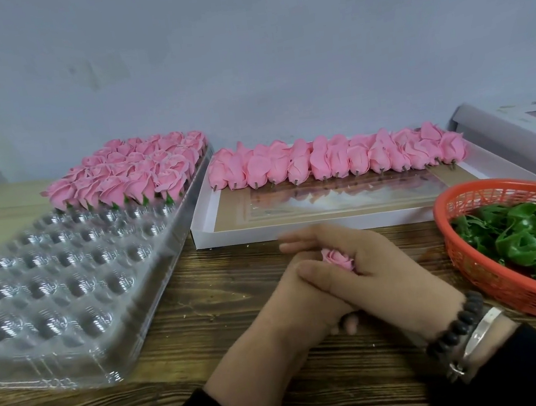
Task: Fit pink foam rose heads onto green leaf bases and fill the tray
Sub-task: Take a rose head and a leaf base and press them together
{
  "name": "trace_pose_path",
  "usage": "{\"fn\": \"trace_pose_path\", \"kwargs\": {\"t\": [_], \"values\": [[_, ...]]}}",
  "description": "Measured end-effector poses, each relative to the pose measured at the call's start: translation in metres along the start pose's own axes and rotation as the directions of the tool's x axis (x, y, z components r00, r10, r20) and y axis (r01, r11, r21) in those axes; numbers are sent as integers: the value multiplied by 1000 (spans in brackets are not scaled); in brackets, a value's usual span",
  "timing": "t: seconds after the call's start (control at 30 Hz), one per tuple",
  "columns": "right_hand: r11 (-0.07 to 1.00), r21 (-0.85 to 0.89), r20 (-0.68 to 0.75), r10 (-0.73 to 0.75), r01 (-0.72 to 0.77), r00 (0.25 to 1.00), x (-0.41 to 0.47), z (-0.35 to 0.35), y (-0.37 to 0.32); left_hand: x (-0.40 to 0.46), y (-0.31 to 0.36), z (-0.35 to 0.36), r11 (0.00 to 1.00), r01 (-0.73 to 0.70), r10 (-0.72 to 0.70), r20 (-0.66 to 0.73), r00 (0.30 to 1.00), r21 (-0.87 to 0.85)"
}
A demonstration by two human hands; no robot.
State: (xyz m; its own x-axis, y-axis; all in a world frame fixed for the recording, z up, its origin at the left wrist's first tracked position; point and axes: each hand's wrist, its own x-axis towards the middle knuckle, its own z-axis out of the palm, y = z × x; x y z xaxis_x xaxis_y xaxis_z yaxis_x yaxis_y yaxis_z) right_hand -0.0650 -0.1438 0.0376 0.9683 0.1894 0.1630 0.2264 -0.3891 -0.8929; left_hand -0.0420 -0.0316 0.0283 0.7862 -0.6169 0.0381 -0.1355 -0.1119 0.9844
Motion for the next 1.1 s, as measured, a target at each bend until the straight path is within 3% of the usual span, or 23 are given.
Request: {"fn": "trace_pose_path", "kwargs": {"t": [0.23,0.47,0.57,0.7,0.9,1.0,1.1], "values": [[1000,-24,-53,-8,7,999,1,-7,11,4,-1,-3,969,-245,246,-106,963,19],[985,95,-347,-104,145,932,1,11,5,10,-4,1,981,-193,193,-260,946,23],[985,7,-467,-147,170,872,5,23,4,11,-4,8,986,-164,151,-333,931,-11],[974,-170,-349,-202,150,915,7,18,4,9,-5,12,959,-190,254,-337,907,212],[982,-174,-33,-80,73,996,4,3,4,4,7,6,988,-40,51,-66,996,152],[997,-72,15,-27,28,1000,1,1,1,0,5,3,993,10,-3,-58,998,117],[999,-6,-15,-34,34,999,2,-2,2,0,7,1,995,-77,82,-90,993,59]]}}
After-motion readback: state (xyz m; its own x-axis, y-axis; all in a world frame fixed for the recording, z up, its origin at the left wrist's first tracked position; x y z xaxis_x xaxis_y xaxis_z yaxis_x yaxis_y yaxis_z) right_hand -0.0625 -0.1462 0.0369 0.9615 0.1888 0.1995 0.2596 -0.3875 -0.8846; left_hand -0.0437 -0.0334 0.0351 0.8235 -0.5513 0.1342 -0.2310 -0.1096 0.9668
